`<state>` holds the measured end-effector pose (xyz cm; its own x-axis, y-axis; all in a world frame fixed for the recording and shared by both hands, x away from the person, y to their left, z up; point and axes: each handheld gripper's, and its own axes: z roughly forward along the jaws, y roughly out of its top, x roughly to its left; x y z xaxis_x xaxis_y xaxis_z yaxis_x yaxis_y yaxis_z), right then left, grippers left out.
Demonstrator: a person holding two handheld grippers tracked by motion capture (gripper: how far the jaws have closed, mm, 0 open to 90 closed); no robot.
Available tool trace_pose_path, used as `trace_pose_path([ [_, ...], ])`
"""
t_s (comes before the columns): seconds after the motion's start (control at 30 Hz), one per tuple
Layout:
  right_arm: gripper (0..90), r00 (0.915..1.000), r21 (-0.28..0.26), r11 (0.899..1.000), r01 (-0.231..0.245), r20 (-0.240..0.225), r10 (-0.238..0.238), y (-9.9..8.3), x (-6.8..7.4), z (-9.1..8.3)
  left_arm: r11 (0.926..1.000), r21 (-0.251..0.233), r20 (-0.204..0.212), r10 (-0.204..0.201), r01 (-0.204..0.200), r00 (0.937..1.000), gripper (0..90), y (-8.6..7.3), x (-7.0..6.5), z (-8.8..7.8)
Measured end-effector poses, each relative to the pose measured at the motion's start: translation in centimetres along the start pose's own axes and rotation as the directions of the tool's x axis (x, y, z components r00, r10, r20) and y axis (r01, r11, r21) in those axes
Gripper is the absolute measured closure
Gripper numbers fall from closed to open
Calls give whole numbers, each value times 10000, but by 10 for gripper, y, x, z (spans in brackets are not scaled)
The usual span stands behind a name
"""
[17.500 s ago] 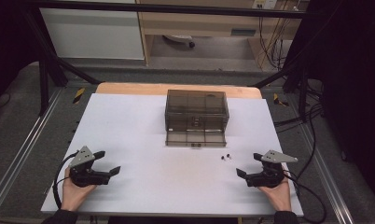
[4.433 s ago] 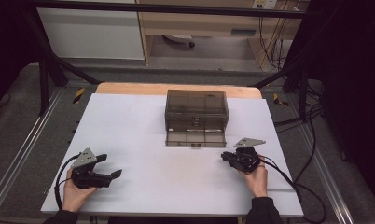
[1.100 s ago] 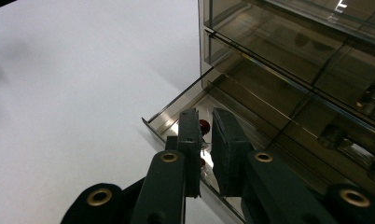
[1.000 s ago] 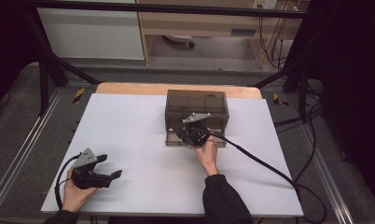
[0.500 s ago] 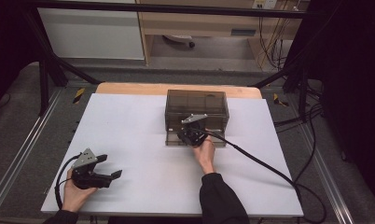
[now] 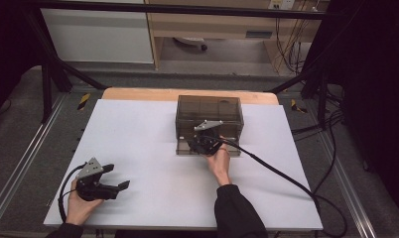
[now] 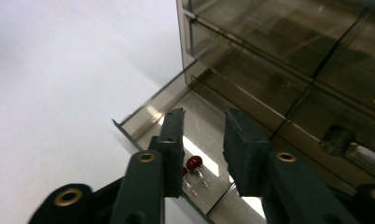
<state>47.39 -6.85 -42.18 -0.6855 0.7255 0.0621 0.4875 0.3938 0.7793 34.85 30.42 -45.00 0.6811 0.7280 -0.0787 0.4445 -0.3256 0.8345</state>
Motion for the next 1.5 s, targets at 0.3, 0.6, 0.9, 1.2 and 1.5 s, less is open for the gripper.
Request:
trace_pose_path([
  [0.3, 318, 9997, -542, 9983, -219, -92, 214, -1, 3, -36, 10000, 25, -9, 9, -9, 10000, 78, 0, 0, 0],
  [0.6, 125, 9988, -764, 9960, -460, -170, 448, -16, -2, -66, 10000, 36, -19, 9, -9, 10000, 78, 0, 0, 0],
  [0.9, 47, 9967, -987, 9921, -777, -311, 750, -44, -15, -96, 10000, 52, -7, 12, -12, 10000, 77, 0, -1, 1],
  [1.2, 13, 9937, -1014, 9890, -1073, -436, 1034, -82, -33, -122, 10000, 96, -16, 25, -25, 10000, 77, 0, -1, 1],
  [1.5, 6, 9924, -1115, 9863, -1214, -346, 1182, -123, -50, -145, 9999, 142, -21, 44, -43, 10000, 76, -1, -1, 2],
])
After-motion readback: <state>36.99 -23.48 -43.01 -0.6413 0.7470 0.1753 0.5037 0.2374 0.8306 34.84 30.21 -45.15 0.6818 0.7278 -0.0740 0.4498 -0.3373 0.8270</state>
